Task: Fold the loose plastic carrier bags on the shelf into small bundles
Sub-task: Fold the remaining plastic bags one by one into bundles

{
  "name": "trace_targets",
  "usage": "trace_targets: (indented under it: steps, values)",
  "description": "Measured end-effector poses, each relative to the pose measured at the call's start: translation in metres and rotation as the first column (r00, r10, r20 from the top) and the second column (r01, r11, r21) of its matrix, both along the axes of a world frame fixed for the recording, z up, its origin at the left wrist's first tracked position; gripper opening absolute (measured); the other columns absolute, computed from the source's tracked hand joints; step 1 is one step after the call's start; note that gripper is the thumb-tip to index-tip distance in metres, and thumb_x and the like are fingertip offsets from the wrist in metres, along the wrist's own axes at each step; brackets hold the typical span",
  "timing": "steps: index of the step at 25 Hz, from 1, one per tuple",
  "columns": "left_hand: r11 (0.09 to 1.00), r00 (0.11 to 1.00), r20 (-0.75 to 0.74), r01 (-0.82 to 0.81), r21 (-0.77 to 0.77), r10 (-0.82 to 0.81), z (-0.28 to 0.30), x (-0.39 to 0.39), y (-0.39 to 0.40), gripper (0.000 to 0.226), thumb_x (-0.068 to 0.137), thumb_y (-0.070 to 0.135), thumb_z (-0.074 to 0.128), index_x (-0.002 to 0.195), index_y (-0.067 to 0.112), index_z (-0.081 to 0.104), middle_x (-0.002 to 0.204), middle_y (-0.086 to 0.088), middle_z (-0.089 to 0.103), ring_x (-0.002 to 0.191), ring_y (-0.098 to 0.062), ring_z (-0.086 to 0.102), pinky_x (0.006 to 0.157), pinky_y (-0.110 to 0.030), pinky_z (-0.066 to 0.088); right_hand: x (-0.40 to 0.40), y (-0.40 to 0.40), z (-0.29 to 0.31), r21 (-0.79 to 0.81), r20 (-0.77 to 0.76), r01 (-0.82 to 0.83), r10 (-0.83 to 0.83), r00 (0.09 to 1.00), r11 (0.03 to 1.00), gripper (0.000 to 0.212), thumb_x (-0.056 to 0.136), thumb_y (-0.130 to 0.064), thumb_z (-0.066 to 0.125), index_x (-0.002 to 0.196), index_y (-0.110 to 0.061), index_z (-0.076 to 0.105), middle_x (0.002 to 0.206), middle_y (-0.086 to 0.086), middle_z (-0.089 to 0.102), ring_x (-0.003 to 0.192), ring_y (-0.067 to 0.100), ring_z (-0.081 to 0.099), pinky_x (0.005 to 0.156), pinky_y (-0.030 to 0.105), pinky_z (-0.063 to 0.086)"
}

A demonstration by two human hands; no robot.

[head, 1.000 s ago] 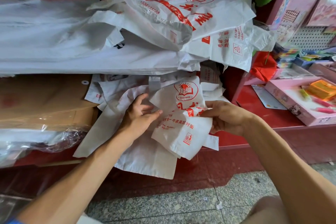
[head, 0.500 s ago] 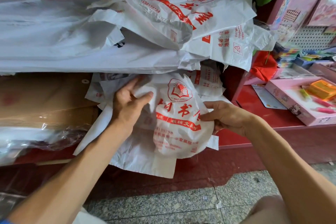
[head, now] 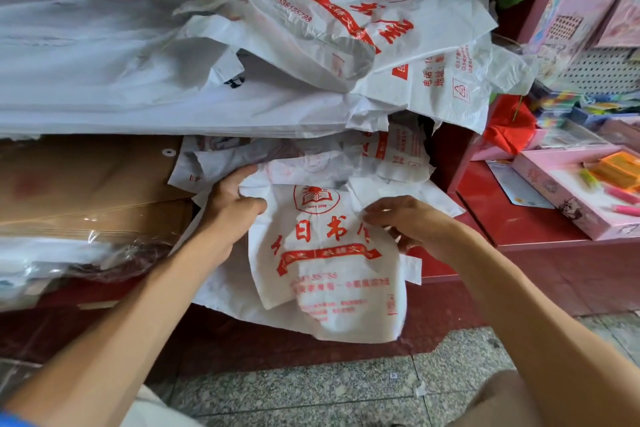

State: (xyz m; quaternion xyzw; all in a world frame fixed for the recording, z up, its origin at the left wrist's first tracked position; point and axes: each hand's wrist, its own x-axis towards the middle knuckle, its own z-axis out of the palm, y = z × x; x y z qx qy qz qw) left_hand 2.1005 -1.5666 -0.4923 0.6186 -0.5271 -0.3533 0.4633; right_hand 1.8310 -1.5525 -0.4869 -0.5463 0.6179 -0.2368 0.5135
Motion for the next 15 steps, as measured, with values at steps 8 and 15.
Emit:
trace_targets:
  steps: [8, 15]
  values:
    - [0.990, 0.938, -0.338, 0.033, -0.136, -0.078, -0.001, 0.008, -0.005, 0.074, 0.069, -0.012, 0.064, 0.134, 0.020, 0.055, 0.128, 0.006, 0.061, 0.103, -0.001, 0.062, 0.083, -0.020, 0.052, 0.023, -0.011, -0.010, -0.017, 0.148, 0.031, -0.028, 0.989, 0.999, 0.040, 0.074, -0.006, 0.073, 0.111, -0.016, 0.062, 0.104, 0.021, 0.072, 0.088, 0.029, 0.070, 0.081, 0.041, 0.058]
    - [0.990, 0.989, 0.098, -0.100, -0.101, 0.110, -0.024, 0.024, -0.014, 0.058, 0.071, -0.006, 0.073, 0.117, 0.025, 0.059, 0.119, -0.001, 0.060, 0.110, -0.024, 0.060, 0.093, -0.037, 0.051, 0.042, -0.015, -0.009, -0.088, -0.054, 0.024, -0.028, 0.998, 0.996, 0.036, 0.081, -0.015, 0.078, 0.114, -0.020, 0.063, 0.115, -0.001, 0.063, 0.089, 0.018, 0.066, 0.066, 0.025, 0.056]
